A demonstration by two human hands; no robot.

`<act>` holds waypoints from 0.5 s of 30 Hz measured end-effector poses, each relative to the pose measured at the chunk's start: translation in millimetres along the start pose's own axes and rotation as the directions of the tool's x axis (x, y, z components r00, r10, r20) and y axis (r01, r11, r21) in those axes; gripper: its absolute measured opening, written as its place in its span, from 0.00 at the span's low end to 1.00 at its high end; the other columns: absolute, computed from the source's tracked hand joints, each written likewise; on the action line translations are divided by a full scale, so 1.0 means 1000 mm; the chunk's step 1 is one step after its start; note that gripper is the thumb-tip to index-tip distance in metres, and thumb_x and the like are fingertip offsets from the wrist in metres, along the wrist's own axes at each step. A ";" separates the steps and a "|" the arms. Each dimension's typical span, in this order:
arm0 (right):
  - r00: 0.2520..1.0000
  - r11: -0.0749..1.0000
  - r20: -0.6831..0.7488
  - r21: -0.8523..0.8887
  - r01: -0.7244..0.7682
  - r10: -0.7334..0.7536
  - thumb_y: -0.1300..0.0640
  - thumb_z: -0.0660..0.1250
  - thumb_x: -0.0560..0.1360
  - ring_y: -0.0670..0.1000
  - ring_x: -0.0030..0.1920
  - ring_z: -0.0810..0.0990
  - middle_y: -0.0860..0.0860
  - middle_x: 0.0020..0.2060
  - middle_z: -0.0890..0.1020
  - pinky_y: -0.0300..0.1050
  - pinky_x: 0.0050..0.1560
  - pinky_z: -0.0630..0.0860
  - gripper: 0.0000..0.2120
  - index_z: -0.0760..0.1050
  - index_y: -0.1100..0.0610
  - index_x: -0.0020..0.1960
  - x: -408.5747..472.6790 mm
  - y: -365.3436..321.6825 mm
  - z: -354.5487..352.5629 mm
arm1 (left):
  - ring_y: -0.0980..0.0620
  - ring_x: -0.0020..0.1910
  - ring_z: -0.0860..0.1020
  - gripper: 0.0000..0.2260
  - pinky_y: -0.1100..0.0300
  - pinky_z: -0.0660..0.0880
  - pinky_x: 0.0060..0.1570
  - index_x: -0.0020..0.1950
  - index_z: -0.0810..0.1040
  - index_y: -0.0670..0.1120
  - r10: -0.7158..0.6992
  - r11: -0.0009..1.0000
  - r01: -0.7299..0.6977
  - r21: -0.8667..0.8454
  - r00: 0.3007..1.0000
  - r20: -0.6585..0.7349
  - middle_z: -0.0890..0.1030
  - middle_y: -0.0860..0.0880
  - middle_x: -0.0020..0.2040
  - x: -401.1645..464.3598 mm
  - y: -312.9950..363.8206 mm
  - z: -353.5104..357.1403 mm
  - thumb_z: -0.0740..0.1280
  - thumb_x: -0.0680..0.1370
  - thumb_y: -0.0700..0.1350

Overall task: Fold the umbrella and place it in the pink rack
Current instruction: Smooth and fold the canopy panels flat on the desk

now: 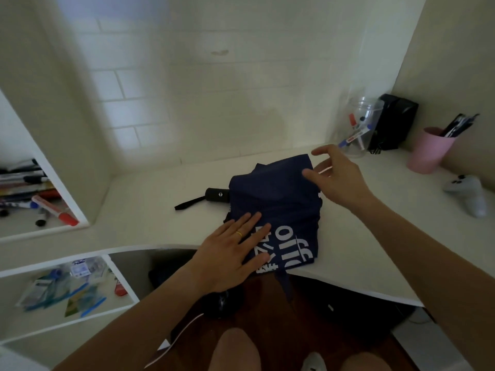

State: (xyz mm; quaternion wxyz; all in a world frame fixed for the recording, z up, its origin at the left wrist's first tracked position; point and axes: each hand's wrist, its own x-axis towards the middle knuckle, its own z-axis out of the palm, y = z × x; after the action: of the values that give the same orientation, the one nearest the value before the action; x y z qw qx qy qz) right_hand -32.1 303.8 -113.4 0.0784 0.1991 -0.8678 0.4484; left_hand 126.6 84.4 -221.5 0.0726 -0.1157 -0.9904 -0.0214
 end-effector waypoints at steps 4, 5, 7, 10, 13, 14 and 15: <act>0.960 0.937 0.172 0.234 -0.260 0.223 0.54 0.78 0.72 0.52 0.48 0.82 0.54 0.49 0.82 0.44 0.41 0.79 0.29 0.69 0.50 0.69 0.026 -0.008 0.012 | 0.54 0.82 0.43 0.32 0.51 0.47 0.81 0.82 0.44 0.58 -0.001 1.000 0.001 -0.002 1.000 -0.017 0.44 0.52 0.83 0.001 0.000 0.001 0.36 0.80 0.70; 0.947 0.903 0.189 0.299 -0.307 0.259 0.58 0.79 0.70 0.54 0.49 0.83 0.56 0.51 0.82 0.47 0.43 0.81 0.32 0.70 0.50 0.69 0.029 -0.010 0.013 | 0.54 0.82 0.43 0.32 0.51 0.47 0.80 0.82 0.43 0.59 0.000 1.000 0.000 0.005 1.000 -0.017 0.43 0.52 0.83 0.001 -0.001 0.001 0.37 0.80 0.69; 0.929 0.823 0.217 0.434 -0.368 0.301 0.64 0.80 0.68 0.58 0.52 0.84 0.59 0.53 0.83 0.54 0.50 0.84 0.34 0.72 0.50 0.69 0.033 -0.015 0.011 | 0.54 0.82 0.43 0.31 0.51 0.47 0.80 0.82 0.44 0.58 0.002 1.000 -0.002 0.014 1.000 -0.023 0.43 0.52 0.83 0.001 -0.002 0.002 0.38 0.81 0.69; 0.931 0.719 0.264 0.593 -0.363 0.252 0.70 0.77 0.68 0.58 0.51 0.86 0.61 0.52 0.85 0.53 0.52 0.84 0.31 0.75 0.52 0.67 0.022 -0.024 -0.002 | 0.53 0.82 0.44 0.32 0.51 0.47 0.81 0.82 0.45 0.58 0.003 1.000 -0.003 0.006 1.000 -0.022 0.44 0.52 0.83 0.001 -0.002 0.003 0.38 0.80 0.70; 0.950 0.717 0.276 0.632 -0.295 0.147 0.70 0.76 0.68 0.59 0.53 0.86 0.60 0.53 0.86 0.52 0.54 0.84 0.27 0.78 0.53 0.64 -0.008 -0.028 -0.016 | 0.54 0.82 0.43 0.33 0.52 0.45 0.81 0.82 0.44 0.59 -0.005 1.000 0.005 0.000 1.000 -0.008 0.43 0.53 0.83 0.001 -0.001 0.001 0.37 0.80 0.70; 0.956 0.737 0.267 0.622 -0.264 0.118 0.70 0.77 0.68 0.58 0.53 0.86 0.59 0.52 0.86 0.52 0.54 0.83 0.27 0.79 0.52 0.63 -0.021 -0.027 -0.020 | 0.54 0.82 0.42 0.33 0.52 0.44 0.81 0.82 0.44 0.59 -0.009 1.000 0.009 -0.002 1.000 -0.006 0.43 0.53 0.83 0.001 -0.002 0.000 0.37 0.79 0.70; 0.962 0.769 0.256 0.595 -0.234 0.095 0.69 0.77 0.68 0.57 0.53 0.86 0.59 0.52 0.86 0.52 0.54 0.83 0.26 0.80 0.51 0.62 -0.034 -0.023 -0.021 | 0.54 0.82 0.42 0.33 0.52 0.44 0.81 0.82 0.44 0.59 -0.010 1.000 0.010 -0.005 1.000 -0.010 0.43 0.53 0.83 0.001 -0.002 0.000 0.37 0.79 0.70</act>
State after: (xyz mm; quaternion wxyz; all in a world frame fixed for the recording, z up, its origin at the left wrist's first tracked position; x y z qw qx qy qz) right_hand 8.0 318.3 -94.4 -0.1238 0.1831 -0.6894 0.6898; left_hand 125.0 83.3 -221.3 0.0773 -0.1110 -0.9905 -0.0250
